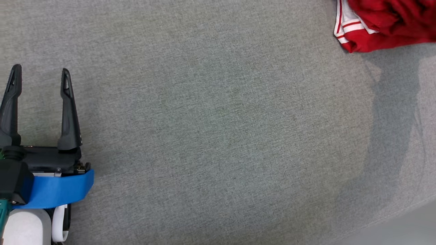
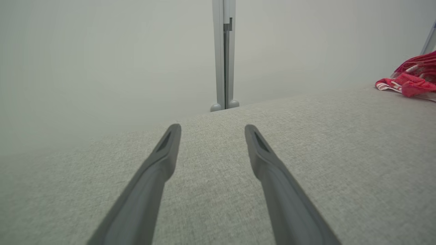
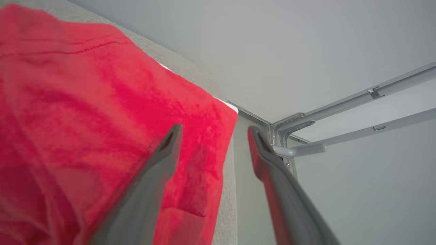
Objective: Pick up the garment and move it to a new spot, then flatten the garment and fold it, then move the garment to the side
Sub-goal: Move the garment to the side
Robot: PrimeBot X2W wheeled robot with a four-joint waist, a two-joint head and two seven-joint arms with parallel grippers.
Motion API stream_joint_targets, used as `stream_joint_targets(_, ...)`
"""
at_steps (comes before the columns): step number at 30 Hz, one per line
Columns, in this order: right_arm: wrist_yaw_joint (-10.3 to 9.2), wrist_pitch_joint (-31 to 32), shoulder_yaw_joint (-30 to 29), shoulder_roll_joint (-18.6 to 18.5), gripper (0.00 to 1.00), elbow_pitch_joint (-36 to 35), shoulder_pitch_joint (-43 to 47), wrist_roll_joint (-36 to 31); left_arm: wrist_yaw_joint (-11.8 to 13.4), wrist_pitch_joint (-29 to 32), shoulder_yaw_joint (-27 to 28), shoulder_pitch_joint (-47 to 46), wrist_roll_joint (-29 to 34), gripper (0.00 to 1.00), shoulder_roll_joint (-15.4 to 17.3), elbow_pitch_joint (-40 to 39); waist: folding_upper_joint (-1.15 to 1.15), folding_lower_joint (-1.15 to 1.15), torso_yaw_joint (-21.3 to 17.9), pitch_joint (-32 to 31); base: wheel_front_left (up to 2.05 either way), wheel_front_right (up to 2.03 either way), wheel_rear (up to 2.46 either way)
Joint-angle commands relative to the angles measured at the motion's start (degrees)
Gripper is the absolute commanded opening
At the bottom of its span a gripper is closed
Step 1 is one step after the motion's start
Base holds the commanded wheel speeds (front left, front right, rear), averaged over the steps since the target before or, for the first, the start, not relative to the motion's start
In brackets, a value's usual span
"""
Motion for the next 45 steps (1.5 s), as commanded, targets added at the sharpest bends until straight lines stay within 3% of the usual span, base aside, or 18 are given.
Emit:
stream_joint_targets(1,0.02,-0.71,-0.25,0.46,1.00,1.23,-1.48,-0.82,0.31,-0.53,0.17,-0.43,-0.16,1.00,-0.09,0.48,-0.02,-0.01,0.26,-0.54,0.00,0.00,0.00)
stream_joint_targets(9,0.02,-6.22,-2.79,1.91,1.00,3.08,-1.22,-3.38,1.16,-2.77,-0.45,1.10,-1.12,1.00,-1.33,4.16,-0.02,-0.01,2.56,-6.27,0.00,0.00,0.00)
stream_joint_targets(15,0.02,-7.36,-6.09,6.10,1.00,-4.51,3.76,-4.45,2.05,-4.46,0.37,3.79,-2.62,1.00,-2.52,7.17,-0.02,-0.01,4.73,-11.98,0.00,0.00,0.00)
stream_joint_targets(23,0.02,-7.38,-13.05,14.56,1.00,-20.13,17.83,-4.90,3.16,-6.23,0.60,8.01,-4.84,1.00,-4.53,11.04,-0.02,-0.01,8.40,-19.13,0.00,0.00,0.00)
stream_joint_targets(29,0.02,-7.39,-17.25,20.79,1.00,-27.37,29.64,-5.82,3.16,-6.94,0.22,10.34,-5.81,1.00,-5.26,14.37,-0.02,-0.01,10.93,-23.13,0.00,0.00,0.00)
stream_joint_targets(45,0.02,-7.40,-30.68,27.69,1.00,-39.78,59.10,-9.81,2.64,-7.91,-1.47,12.88,-7.33,1.00,-6.40,22.21,-0.02,-0.01,15.68,-31.11,0.00,0.00,0.00)
